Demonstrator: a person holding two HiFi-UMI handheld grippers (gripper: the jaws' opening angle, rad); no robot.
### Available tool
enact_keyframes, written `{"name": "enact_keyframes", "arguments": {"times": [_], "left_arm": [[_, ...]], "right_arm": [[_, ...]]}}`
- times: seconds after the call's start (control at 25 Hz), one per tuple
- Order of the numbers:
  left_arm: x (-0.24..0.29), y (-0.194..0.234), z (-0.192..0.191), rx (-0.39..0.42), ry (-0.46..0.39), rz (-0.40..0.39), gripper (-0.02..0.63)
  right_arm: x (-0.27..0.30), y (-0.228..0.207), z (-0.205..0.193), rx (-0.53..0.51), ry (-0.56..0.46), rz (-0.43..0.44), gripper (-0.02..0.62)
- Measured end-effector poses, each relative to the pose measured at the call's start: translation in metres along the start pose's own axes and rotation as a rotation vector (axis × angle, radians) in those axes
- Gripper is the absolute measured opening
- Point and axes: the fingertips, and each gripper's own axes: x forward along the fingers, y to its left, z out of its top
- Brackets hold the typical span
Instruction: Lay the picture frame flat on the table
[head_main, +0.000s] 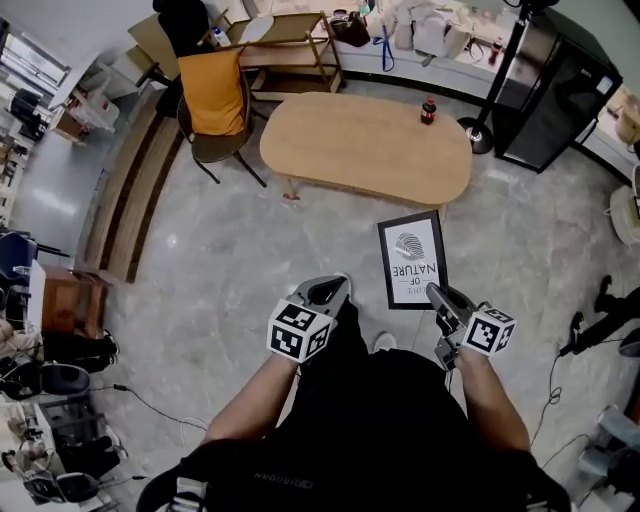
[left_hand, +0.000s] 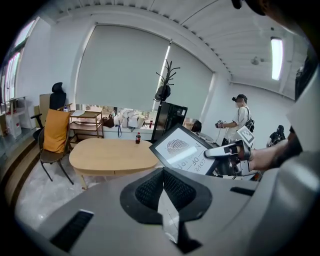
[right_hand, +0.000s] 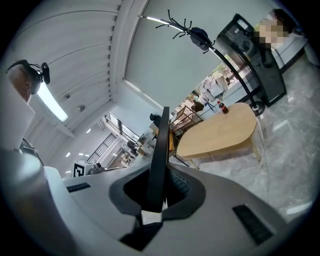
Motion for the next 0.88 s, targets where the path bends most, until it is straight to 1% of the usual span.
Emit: {"name": "enact_keyframes", "arguments": {"times": [0.08,0.2,0.36,0.48,0.56,0.64,0.88], "left_arm": [[0.014,0.012,0.015,0.015,-0.003,-0.033,0.005],[0.037,0.034,0.048,0.046,-0.019,-0.087,0.005],[0.059,0.079,0.099,0.074,-0.051,-0.137,0.005],[0.072,0.109,0.128,0.098,-0.057,-0.182,0.005],[0.078,0.131,0.141,0.12,-0.056,-0.2,0.005],[0.085,0.155,0.151,0.133,-0.053,-0.202,0.005],[0.099,0.203,0.168,0.139,-0.026,-0.222,0.005]], "right_arm": [[0.01,-0.005,0.009,0.002,-0.005,-0.027,0.025],[0.031,-0.005,0.034,-0.008,-0.021,-0.063,0.025],[0.073,-0.001,0.077,-0.026,-0.068,-0.106,0.025],[0.1,0.003,0.105,-0.038,-0.11,-0.141,0.025],[0.117,0.002,0.117,-0.039,-0.133,-0.165,0.025],[0.133,-0.001,0.125,-0.034,-0.15,-0.193,0.025],[0.163,-0.012,0.147,-0.003,-0.192,-0.26,0.025]]}}
